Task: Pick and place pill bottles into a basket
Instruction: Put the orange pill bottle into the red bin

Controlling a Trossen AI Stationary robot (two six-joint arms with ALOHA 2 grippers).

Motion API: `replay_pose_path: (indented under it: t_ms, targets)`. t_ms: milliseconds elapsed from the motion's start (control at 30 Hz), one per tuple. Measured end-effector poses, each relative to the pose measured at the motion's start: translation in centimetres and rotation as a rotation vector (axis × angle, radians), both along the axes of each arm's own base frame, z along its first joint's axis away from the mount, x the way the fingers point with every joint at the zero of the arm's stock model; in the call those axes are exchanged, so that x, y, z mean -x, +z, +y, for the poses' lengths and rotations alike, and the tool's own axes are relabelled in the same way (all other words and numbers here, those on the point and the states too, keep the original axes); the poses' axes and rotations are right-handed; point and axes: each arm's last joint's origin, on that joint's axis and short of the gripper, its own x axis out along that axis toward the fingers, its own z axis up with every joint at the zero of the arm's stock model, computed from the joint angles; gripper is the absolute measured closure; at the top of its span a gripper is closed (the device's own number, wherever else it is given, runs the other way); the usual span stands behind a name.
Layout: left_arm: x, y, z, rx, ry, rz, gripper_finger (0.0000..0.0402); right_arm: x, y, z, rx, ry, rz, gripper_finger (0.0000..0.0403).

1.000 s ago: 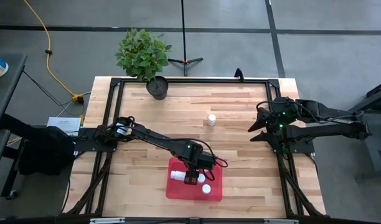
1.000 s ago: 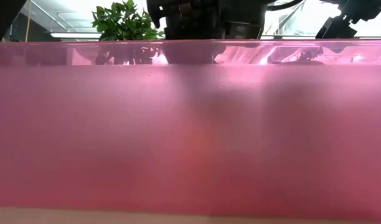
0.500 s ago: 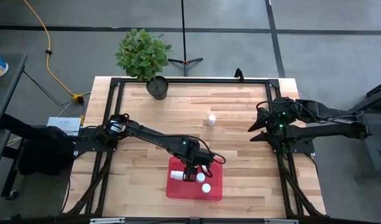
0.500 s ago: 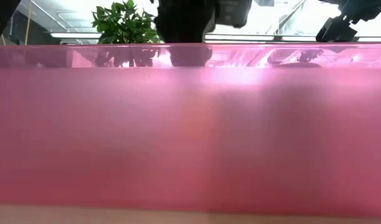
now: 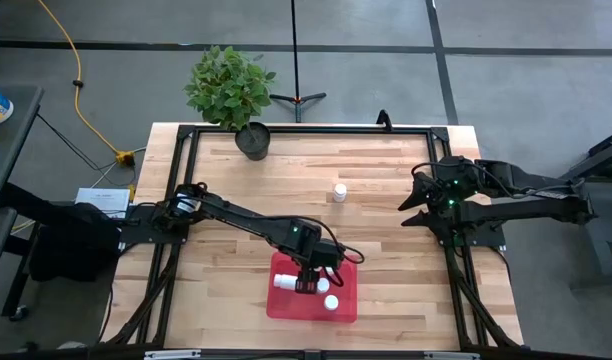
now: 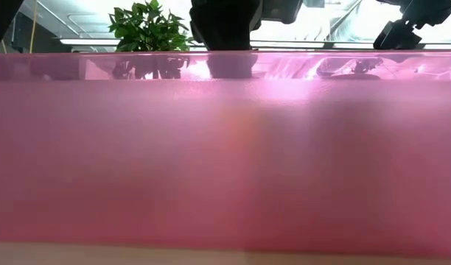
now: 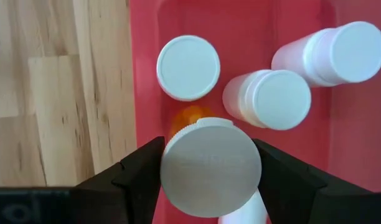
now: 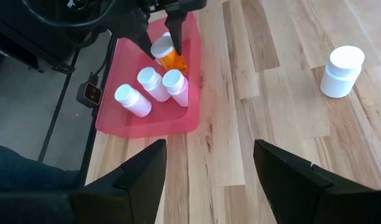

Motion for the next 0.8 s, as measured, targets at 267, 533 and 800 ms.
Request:
replay_pose_path:
  t_ms: [267, 533, 800]
  targets:
    - [0.0, 0.0, 0.1, -0.027, 0.002, -0.008, 0.0135, 0.0, 0.0, 0.0, 0.000, 0.000, 0.004, 0.0171]
    - [-0.1, -1.0, 0.0, -0.035, 0.001, 0.027, 0.0135, 0.0, 0.0, 0.0, 0.000, 0.000, 0.005, 0.0171]
    - [-0.3, -0.8, 0.1, -0.043, 0.013, 0.007, 0.0135, 0.0, 0.0, 0.0, 0.000, 0.000, 0.005, 0.0171]
